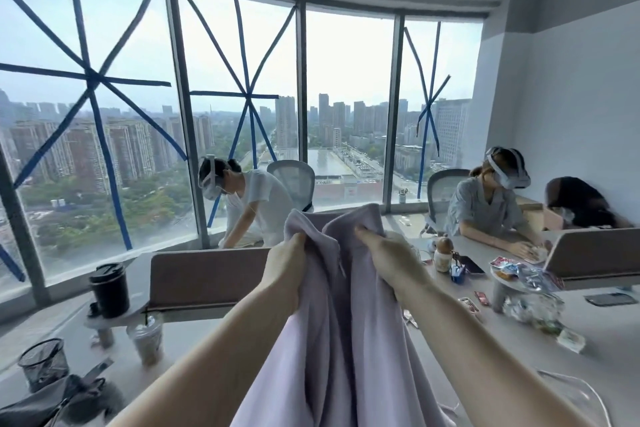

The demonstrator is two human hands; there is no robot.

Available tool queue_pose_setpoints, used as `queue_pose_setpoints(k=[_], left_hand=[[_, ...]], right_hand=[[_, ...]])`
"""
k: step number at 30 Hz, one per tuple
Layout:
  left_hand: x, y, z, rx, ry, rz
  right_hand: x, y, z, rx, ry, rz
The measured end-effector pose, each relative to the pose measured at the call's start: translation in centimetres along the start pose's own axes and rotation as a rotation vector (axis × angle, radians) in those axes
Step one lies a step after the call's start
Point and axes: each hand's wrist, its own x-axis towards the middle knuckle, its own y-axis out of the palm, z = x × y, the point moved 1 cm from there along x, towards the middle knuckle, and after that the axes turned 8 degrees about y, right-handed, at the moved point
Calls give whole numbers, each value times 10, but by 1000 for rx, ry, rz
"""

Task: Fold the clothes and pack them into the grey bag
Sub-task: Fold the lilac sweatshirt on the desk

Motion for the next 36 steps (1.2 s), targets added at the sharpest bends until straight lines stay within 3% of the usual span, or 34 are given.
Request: queue_pose_setpoints(k=[4, 8, 10, 13, 18, 22, 25, 29, 32, 36], left_hand=[[6, -1, -31, -23, 123, -42], [27, -19, -80, 78, 343, -76], [43, -32, -81, 107, 214, -87], [52, -41, -48, 30, -72, 50], [37, -42, -1, 111, -198, 75], [35, -38, 5, 2, -253, 63], [34, -23, -3, -57, -185, -25], [27, 3, -25, -147, -86, -80], [13, 13, -48, -87, 92, -84], [2, 13, -55, 105, 453, 36]], right_hand=[[9, -7, 23, 198, -43, -165], [5, -32, 65, 162, -266, -58], [8, -43, 68, 83, -200, 2], [22, -45, 43, 158, 79, 107], [39, -23, -12, 358, 352, 70], [38, -11, -16, 552, 371, 42], [31, 0, -5, 458, 229, -139], [16, 17, 18, 9, -281, -327], [7, 24, 32, -203, -537, -316], [7, 19, 41, -189, -535, -200]])
